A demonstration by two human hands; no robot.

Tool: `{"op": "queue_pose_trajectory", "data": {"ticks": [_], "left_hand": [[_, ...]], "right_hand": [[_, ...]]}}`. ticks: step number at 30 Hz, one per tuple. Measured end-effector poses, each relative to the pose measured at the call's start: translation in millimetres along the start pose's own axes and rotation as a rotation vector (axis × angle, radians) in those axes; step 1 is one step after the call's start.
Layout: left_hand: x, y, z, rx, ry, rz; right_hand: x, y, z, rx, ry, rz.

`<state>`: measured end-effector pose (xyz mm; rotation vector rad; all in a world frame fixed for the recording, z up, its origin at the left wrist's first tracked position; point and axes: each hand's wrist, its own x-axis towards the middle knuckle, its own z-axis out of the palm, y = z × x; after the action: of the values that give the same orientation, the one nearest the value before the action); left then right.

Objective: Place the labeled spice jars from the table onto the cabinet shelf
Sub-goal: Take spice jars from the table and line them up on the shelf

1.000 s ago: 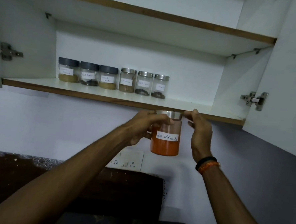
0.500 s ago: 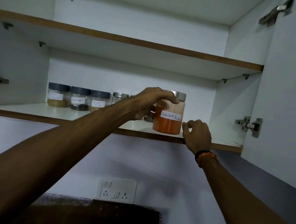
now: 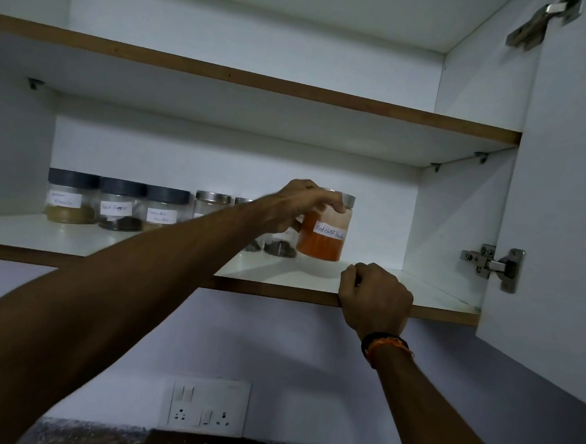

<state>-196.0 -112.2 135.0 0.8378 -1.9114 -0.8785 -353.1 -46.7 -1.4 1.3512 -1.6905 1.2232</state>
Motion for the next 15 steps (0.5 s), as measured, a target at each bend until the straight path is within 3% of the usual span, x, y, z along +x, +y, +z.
{"op": "queue_pose_trajectory", "data": {"ticks": [15], "left_hand": [[56.5,-23.5,16.0,0.231,-0.09,-0.011]], "right_hand": [[1.0,6.9,15.1,0.076,0.142,-0.038]]}}
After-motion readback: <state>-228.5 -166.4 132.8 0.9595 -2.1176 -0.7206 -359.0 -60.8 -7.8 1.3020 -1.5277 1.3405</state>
